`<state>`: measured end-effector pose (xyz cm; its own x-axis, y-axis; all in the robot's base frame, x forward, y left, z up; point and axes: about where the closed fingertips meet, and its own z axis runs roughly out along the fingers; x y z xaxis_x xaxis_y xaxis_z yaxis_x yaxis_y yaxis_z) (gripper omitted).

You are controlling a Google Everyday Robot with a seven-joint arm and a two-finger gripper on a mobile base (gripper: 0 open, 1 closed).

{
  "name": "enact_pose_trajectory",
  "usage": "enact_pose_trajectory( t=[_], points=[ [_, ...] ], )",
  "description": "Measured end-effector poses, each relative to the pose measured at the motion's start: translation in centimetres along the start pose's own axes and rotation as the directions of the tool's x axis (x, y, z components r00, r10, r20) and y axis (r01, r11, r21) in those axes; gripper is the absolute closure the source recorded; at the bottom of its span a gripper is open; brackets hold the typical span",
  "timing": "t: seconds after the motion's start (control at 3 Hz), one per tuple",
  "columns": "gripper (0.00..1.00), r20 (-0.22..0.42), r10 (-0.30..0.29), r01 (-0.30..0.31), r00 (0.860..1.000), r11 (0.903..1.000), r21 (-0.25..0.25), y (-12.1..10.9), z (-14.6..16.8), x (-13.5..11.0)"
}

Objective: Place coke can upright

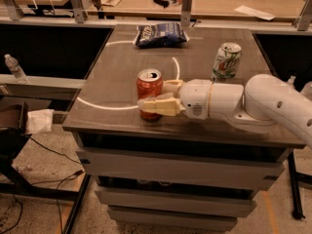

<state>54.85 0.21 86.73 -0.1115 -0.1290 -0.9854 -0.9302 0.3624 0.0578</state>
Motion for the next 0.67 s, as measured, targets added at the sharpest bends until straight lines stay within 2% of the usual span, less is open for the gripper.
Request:
enact_pose_trajectory(
  t=[0.33,0.67],
  points=[
    [0.00,0.000,-0.001,0.001,1.000,0.9999,-0.010,0.14,-0.03,-0.08],
    [0.00,0.000,-0.001,0.001,1.000,0.9999,-0.010,0.14,-0.02,-0.08]
  ],
)
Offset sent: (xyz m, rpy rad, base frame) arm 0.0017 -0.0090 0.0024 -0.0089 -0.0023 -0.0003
